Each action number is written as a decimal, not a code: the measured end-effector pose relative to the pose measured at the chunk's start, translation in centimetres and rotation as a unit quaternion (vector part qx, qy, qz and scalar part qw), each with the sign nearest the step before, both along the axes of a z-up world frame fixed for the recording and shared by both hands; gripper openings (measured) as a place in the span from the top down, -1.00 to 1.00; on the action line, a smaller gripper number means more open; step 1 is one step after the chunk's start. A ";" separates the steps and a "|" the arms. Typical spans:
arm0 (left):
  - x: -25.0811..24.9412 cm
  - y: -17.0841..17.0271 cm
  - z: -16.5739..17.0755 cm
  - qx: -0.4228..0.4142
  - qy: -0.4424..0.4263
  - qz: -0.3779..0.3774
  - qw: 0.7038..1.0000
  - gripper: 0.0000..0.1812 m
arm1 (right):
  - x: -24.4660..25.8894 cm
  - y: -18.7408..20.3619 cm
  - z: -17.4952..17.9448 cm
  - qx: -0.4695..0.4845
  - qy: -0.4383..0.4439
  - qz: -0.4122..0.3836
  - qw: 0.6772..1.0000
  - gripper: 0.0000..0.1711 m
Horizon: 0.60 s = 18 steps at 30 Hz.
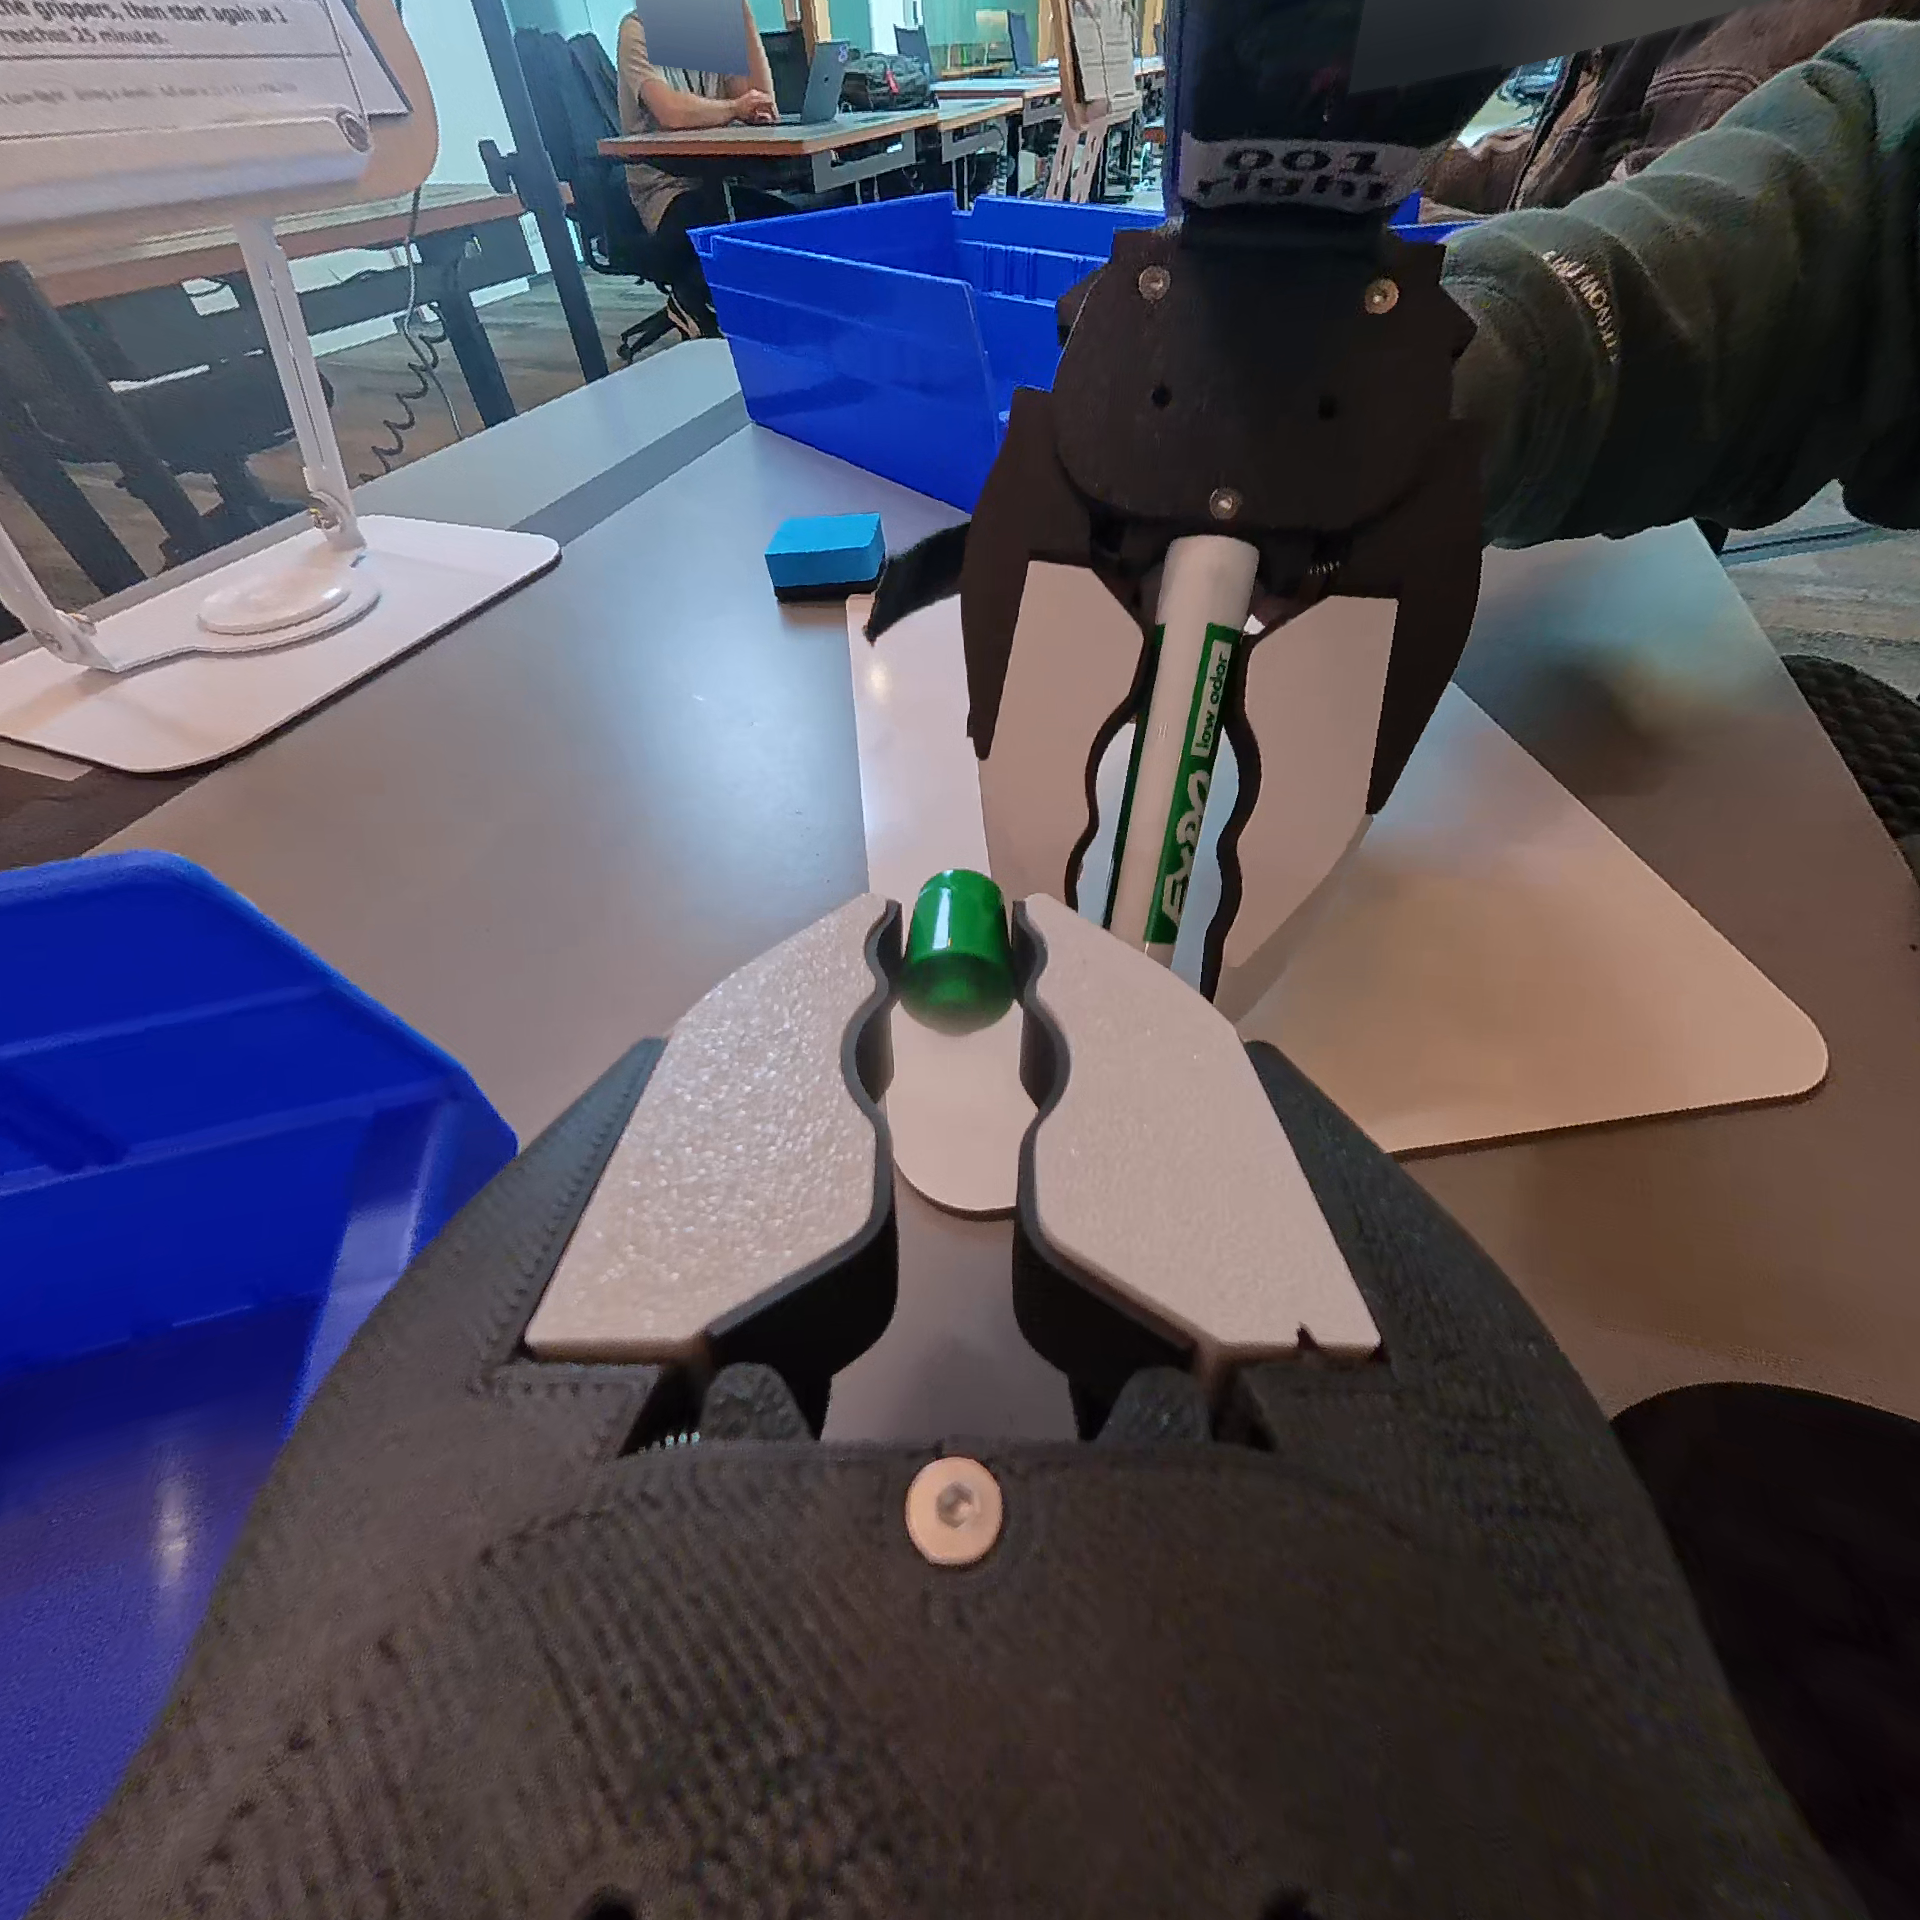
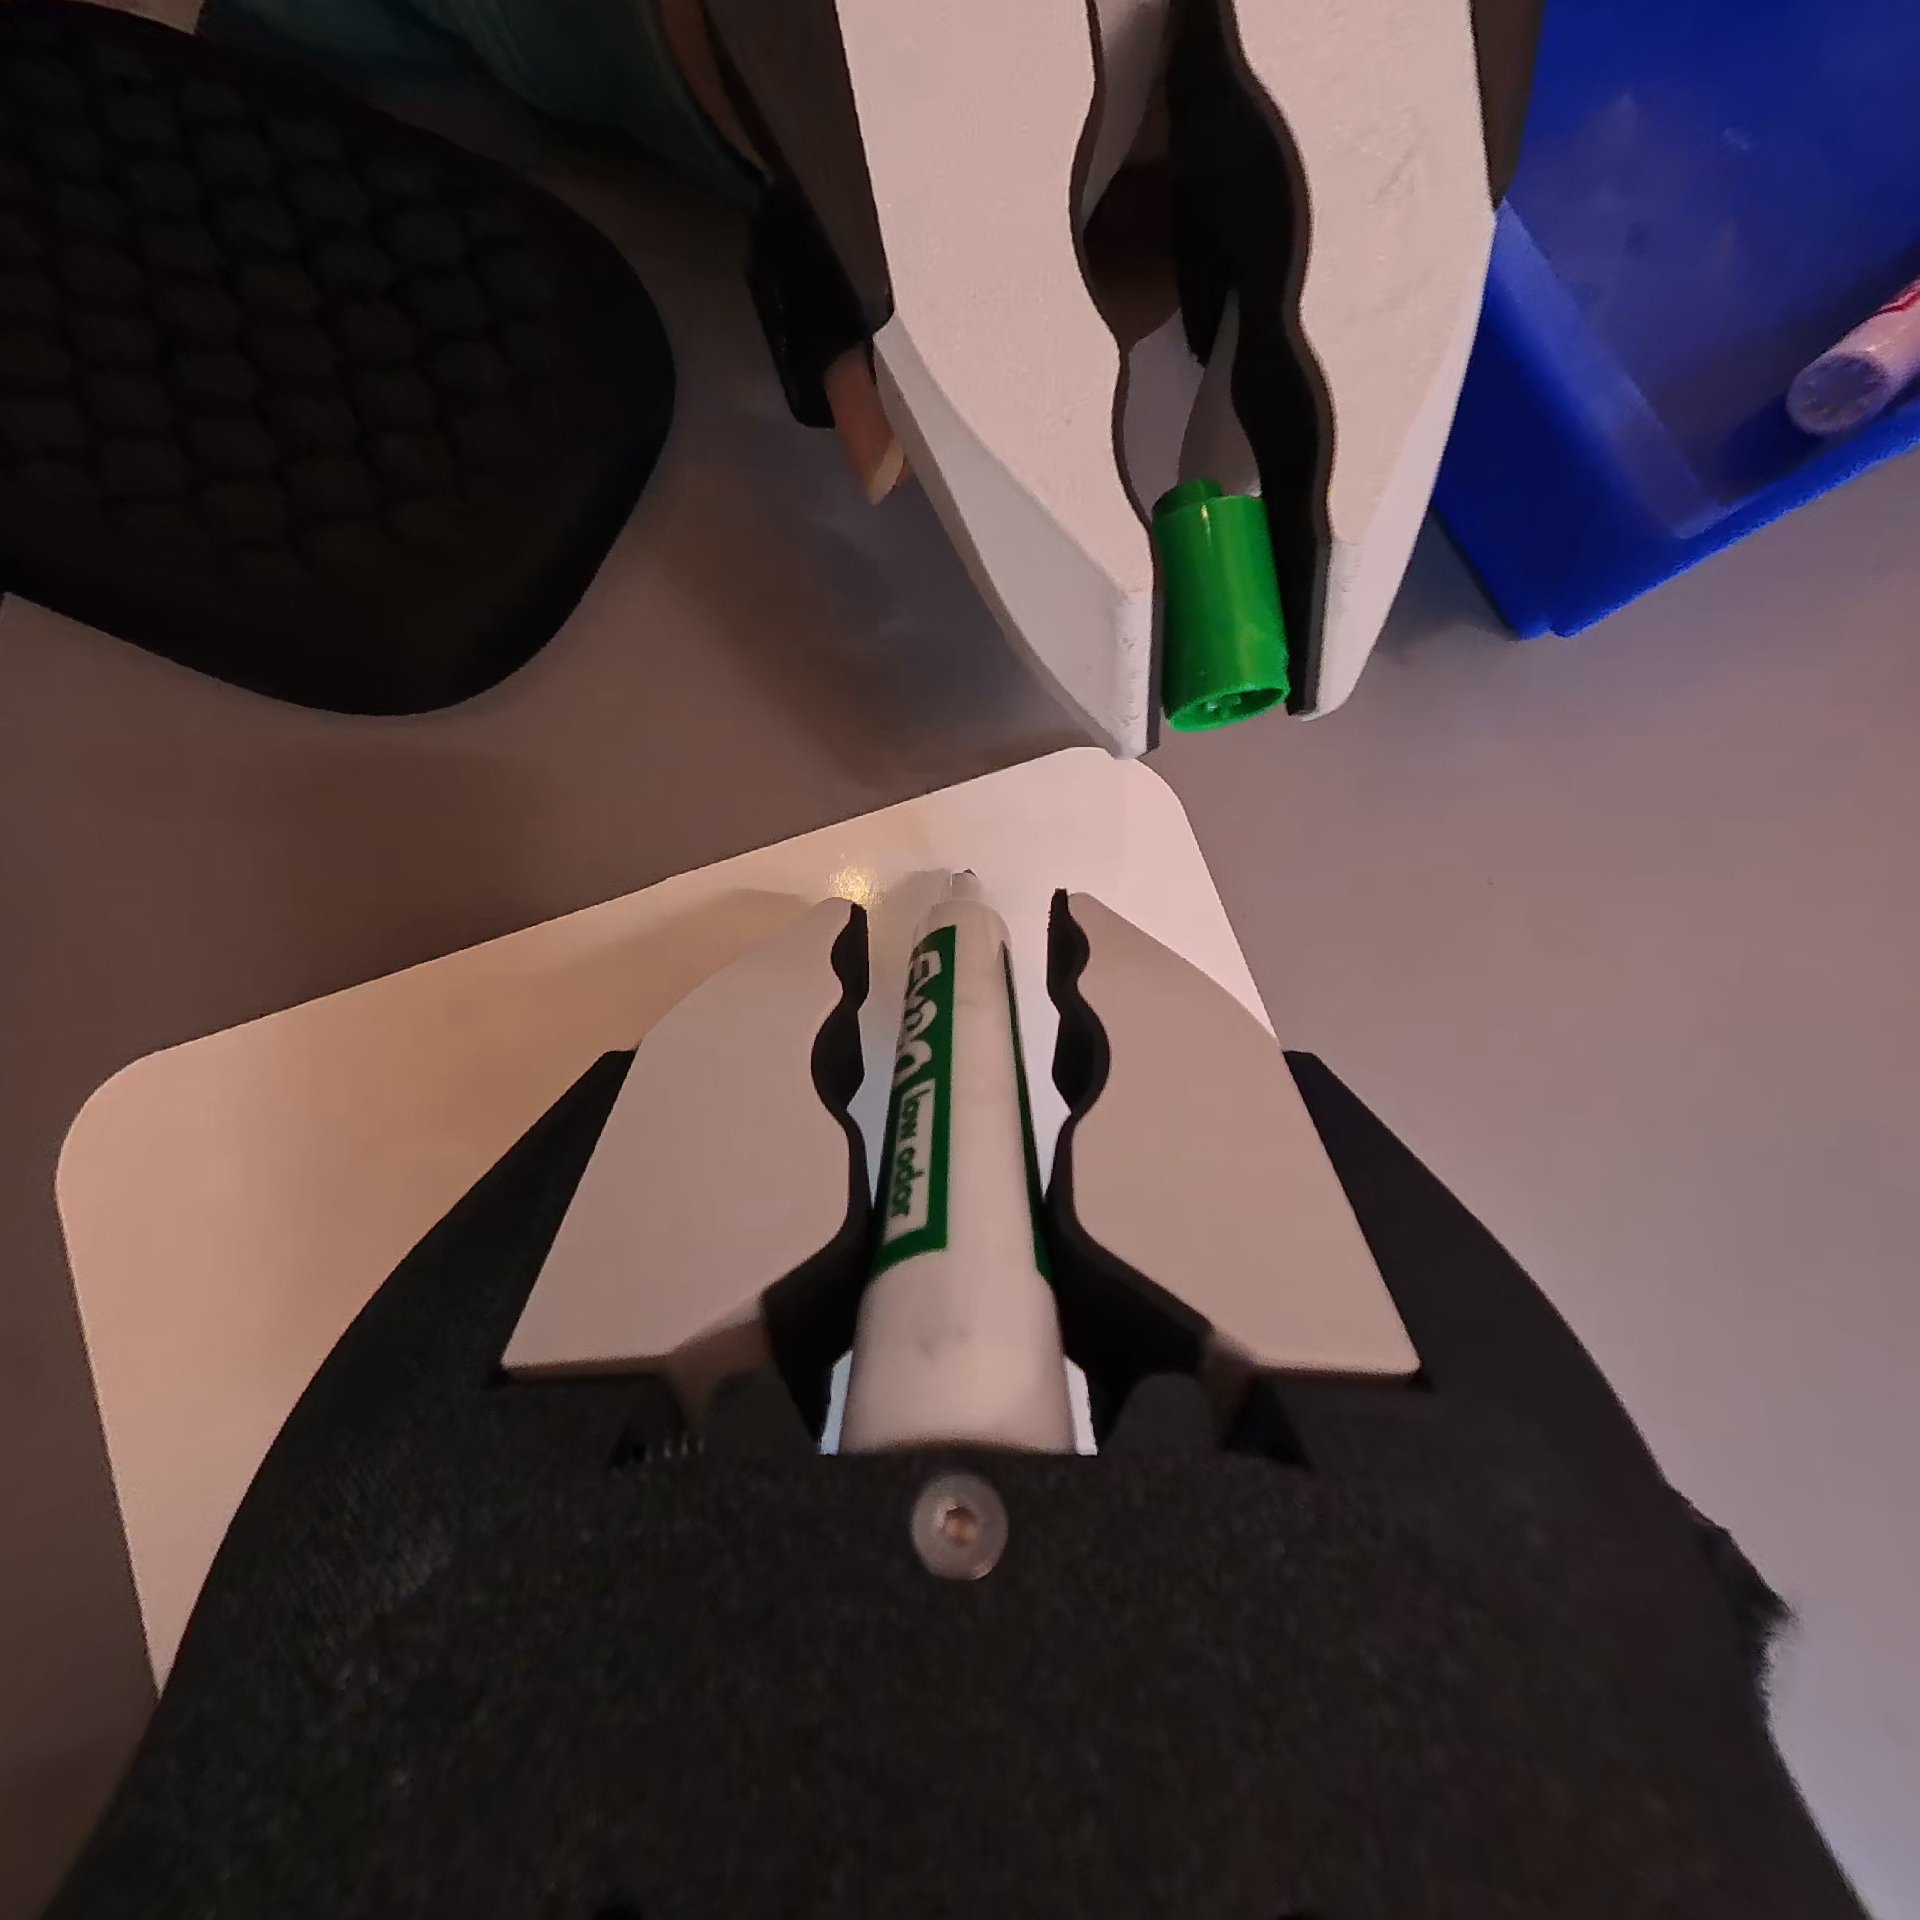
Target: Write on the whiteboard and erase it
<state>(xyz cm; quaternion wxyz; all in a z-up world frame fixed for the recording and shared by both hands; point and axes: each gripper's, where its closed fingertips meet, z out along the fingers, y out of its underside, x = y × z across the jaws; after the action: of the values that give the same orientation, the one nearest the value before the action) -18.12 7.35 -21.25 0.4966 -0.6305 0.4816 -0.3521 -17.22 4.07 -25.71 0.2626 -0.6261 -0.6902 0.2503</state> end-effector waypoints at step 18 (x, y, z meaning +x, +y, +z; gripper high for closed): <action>0.1 -0.1 -0.4 -0.006 0.007 -0.005 1.000 0.78 | 1.2 -2.6 -0.5 0.011 -0.042 0.031 0.999 0.61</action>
<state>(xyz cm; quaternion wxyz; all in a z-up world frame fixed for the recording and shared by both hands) -17.98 7.26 -21.61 0.4882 -0.6334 0.4856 -0.3531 -16.06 1.43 -26.25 0.2321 -0.6113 -0.7225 0.2243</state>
